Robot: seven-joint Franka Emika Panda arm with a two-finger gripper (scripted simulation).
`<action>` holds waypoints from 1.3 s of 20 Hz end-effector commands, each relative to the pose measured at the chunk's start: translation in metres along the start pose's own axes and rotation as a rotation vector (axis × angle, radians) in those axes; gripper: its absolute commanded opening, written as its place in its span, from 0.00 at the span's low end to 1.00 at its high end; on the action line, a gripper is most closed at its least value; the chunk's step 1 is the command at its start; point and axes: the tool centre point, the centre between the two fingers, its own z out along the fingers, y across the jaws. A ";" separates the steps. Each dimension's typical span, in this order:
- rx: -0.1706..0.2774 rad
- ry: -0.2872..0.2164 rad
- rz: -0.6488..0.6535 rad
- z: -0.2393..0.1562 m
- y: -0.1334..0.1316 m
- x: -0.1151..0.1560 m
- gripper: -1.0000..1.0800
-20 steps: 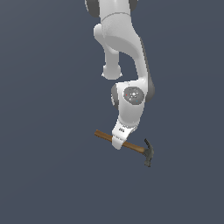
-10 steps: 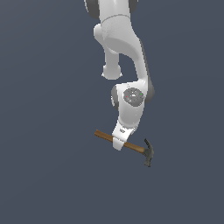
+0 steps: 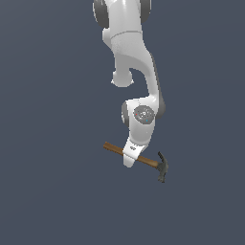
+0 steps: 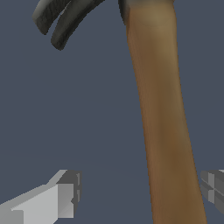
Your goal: Pick up the object and move it to a goal position.
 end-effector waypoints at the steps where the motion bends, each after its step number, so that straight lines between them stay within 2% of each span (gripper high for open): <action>1: 0.004 -0.002 -0.001 0.008 -0.001 0.000 0.96; 3: 0.004 -0.002 -0.001 0.009 -0.001 0.000 0.96; 4: 0.004 -0.002 -0.001 0.009 -0.001 0.000 0.00; 18: -0.003 0.001 0.001 0.001 0.003 -0.002 0.00; 26: -0.002 0.000 0.000 -0.034 0.008 -0.017 0.00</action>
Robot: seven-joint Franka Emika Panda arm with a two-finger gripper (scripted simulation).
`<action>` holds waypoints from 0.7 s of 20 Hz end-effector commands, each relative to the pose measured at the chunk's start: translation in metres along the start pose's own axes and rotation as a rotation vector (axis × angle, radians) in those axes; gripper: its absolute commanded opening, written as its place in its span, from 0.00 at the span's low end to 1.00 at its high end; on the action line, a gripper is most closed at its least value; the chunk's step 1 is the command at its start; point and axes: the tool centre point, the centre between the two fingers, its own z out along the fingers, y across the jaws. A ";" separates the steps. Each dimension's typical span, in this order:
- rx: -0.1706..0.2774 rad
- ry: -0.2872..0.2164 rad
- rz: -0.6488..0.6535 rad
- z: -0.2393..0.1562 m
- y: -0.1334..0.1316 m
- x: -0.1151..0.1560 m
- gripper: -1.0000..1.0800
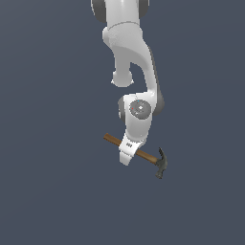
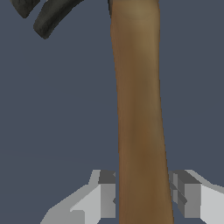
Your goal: Pick up the object and move it to a goal position.
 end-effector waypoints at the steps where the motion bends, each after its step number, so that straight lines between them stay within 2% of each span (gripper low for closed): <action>1: -0.004 0.002 0.000 -0.018 0.004 -0.006 0.00; 14: -0.001 0.002 -0.002 -0.146 0.025 -0.058 0.00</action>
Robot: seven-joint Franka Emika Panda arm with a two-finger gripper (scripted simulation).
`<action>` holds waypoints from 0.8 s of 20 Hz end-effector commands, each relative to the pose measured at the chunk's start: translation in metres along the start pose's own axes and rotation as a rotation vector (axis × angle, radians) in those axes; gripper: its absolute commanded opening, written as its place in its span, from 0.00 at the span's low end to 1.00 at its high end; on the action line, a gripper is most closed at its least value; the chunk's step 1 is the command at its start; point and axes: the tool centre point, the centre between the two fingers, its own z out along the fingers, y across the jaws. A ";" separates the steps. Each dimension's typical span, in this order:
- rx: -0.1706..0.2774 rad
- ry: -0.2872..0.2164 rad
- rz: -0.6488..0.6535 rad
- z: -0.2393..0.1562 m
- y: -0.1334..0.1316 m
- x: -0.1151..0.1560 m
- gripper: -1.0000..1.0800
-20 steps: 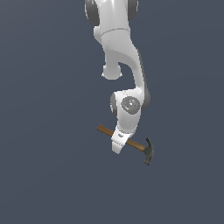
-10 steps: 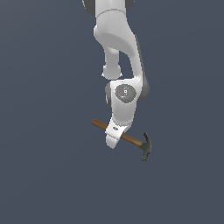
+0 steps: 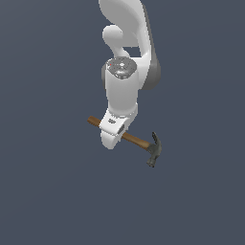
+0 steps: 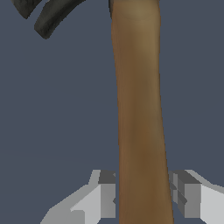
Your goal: Pick up the object and move it to a goal position.
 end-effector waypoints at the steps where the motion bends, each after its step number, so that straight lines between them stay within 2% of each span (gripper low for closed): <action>1: -0.001 0.002 -0.001 -0.025 0.004 -0.009 0.00; 9: 0.000 0.002 -0.001 -0.075 0.015 -0.028 0.00; 16: 0.000 0.001 0.000 -0.085 0.018 -0.032 0.00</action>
